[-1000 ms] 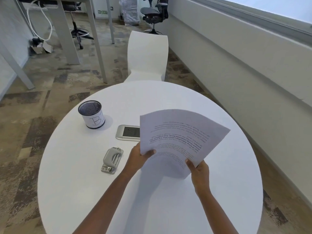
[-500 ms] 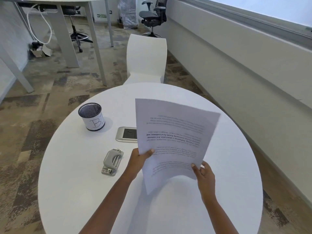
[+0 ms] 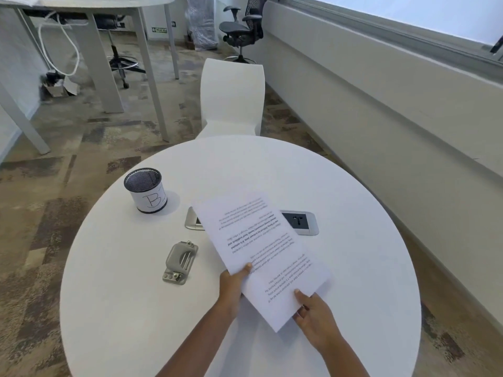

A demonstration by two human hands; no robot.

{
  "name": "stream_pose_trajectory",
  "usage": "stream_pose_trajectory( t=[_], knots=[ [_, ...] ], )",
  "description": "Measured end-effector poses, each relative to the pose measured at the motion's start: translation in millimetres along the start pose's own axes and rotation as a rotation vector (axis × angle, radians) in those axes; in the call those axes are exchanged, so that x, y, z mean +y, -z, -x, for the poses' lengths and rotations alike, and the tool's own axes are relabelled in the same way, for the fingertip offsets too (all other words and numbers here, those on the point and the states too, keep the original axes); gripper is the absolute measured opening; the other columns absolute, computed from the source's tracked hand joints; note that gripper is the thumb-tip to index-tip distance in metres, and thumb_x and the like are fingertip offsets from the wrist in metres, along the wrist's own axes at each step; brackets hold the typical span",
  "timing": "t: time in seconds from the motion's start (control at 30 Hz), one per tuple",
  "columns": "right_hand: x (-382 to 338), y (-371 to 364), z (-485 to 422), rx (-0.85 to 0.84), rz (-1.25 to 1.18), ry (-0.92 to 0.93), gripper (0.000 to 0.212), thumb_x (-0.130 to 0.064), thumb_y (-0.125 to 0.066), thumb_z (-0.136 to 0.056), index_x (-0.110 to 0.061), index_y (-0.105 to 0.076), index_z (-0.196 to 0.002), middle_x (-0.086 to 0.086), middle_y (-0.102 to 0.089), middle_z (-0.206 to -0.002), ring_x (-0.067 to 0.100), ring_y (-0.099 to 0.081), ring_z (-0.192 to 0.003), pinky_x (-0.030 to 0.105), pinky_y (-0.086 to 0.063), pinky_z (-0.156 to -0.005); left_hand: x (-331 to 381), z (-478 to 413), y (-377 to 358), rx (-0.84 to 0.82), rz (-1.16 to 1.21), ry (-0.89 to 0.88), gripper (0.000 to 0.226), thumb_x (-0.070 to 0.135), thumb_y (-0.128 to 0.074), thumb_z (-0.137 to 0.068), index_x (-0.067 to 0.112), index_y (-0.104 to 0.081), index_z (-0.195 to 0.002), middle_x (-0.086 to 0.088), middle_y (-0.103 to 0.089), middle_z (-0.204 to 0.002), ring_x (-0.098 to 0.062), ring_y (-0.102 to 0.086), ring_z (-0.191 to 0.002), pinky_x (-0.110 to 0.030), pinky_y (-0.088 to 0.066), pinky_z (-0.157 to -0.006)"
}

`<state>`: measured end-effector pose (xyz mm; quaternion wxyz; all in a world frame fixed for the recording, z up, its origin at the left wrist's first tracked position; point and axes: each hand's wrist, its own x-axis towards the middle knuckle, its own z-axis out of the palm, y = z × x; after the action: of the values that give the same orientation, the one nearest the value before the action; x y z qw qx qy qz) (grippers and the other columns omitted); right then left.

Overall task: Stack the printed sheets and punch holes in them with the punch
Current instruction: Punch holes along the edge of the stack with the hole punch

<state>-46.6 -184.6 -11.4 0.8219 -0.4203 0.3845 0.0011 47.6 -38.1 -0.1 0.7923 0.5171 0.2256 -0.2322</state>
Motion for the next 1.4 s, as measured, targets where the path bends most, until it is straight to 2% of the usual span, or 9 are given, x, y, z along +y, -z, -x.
stream_pose_trajectory(
  t=[0.27,0.4,0.6,0.8,0.9,1.03,1.13,1.3,1.4],
  knots=[
    [-9,33,3,0.192,0.237,0.058,0.027,0.005,-0.047,-0.089,-0.004,-0.053,-0.114,0.014,-0.061,-0.11,0.033,-0.058,-0.096,0.041,-0.051,-0.076,2,-14,28,0.038,-0.047,0.064,0.025,0.001,-0.05,-0.091,0.002,-0.056,-0.115,-0.01,-0.064,-0.083,-0.023,-0.06,-0.068,-0.028,-0.055,-0.049],
    [-23,64,11,0.176,0.383,0.025,0.027,0.004,-0.05,-0.088,-0.005,-0.055,-0.113,0.016,-0.063,-0.109,0.03,-0.061,-0.09,0.036,-0.051,-0.068,24,-29,58,0.116,-0.07,0.016,0.023,0.004,-0.052,-0.089,-0.007,-0.06,-0.108,-0.015,-0.061,-0.098,-0.021,-0.057,-0.071,-0.03,-0.048,-0.063],
    [-36,76,13,0.178,0.562,0.13,0.019,0.001,-0.054,-0.087,-0.009,-0.062,-0.101,0.019,-0.067,-0.105,0.033,-0.063,-0.092,0.042,-0.051,-0.081,40,-28,64,-0.124,-0.531,0.01,0.018,0.004,-0.057,-0.088,-0.001,-0.063,-0.104,-0.009,-0.066,-0.082,-0.011,-0.065,-0.059,-0.016,-0.049,-0.047],
    [-56,47,14,0.243,0.491,0.443,0.023,0.002,-0.055,-0.085,-0.018,-0.066,-0.088,-0.002,-0.071,-0.088,0.016,-0.066,-0.08,0.029,-0.049,-0.071,67,-27,38,-0.117,-0.544,-0.348,0.014,-0.007,-0.055,-0.086,0.005,-0.061,-0.081,-0.003,-0.065,-0.07,-0.016,-0.055,-0.066,-0.024,-0.044,-0.065],
    [-65,35,15,0.248,0.472,0.543,0.025,-0.004,-0.058,-0.085,-0.028,-0.066,-0.082,-0.021,-0.07,-0.08,-0.001,-0.068,-0.075,0.014,-0.048,-0.067,80,-26,36,-0.158,-0.513,-0.414,0.025,-0.01,-0.055,-0.085,0.013,-0.061,-0.077,0.014,-0.072,-0.064,0.002,-0.065,-0.059,-0.012,-0.053,-0.064],
    [-65,30,11,0.228,0.538,0.6,0.018,-0.011,-0.057,-0.088,-0.027,-0.063,-0.092,-0.013,-0.068,-0.091,0.001,-0.063,-0.087,0.018,-0.044,-0.071,80,-28,39,-0.216,-0.564,-0.417,0.023,-0.01,-0.057,-0.084,0.004,-0.061,-0.102,-0.002,-0.066,-0.102,-0.014,-0.066,-0.079,-0.004,-0.053,-0.065],
    [-59,36,5,0.232,0.604,0.591,0.02,-0.012,-0.056,-0.089,-0.017,-0.061,-0.107,0.0,-0.067,-0.101,0.016,-0.062,-0.096,0.028,-0.046,-0.082,72,-28,41,-0.202,-0.627,-0.431,0.028,-0.004,-0.059,-0.085,-0.001,-0.06,-0.112,-0.007,-0.062,-0.109,-0.021,-0.061,-0.091,-0.003,-0.052,-0.063],
    [-48,48,-3,0.328,0.644,0.543,0.022,-0.016,-0.053,-0.09,-0.011,-0.057,-0.111,0.009,-0.064,-0.108,0.026,-0.058,-0.099,0.036,-0.042,-0.084,59,-25,37,-0.207,-0.586,-0.414,0.019,-0.001,-0.053,-0.09,0.006,-0.063,-0.104,-0.01,-0.065,-0.101,-0.016,-0.064,-0.078,-0.009,-0.054,-0.063],
    [-40,51,-5,0.401,0.625,0.489,0.024,-0.02,-0.053,-0.091,-0.013,-0.053,-0.114,0.011,-0.061,-0.114,0.033,-0.057,-0.106,0.041,-0.043,-0.087,53,-23,33,-0.19,-0.536,-0.367,0.018,-0.001,-0.052,-0.09,0.001,-0.065,-0.103,-0.012,-0.066,-0.1,-0.023,-0.063,-0.084,-0.03,-0.054,-0.077]
  ],
)
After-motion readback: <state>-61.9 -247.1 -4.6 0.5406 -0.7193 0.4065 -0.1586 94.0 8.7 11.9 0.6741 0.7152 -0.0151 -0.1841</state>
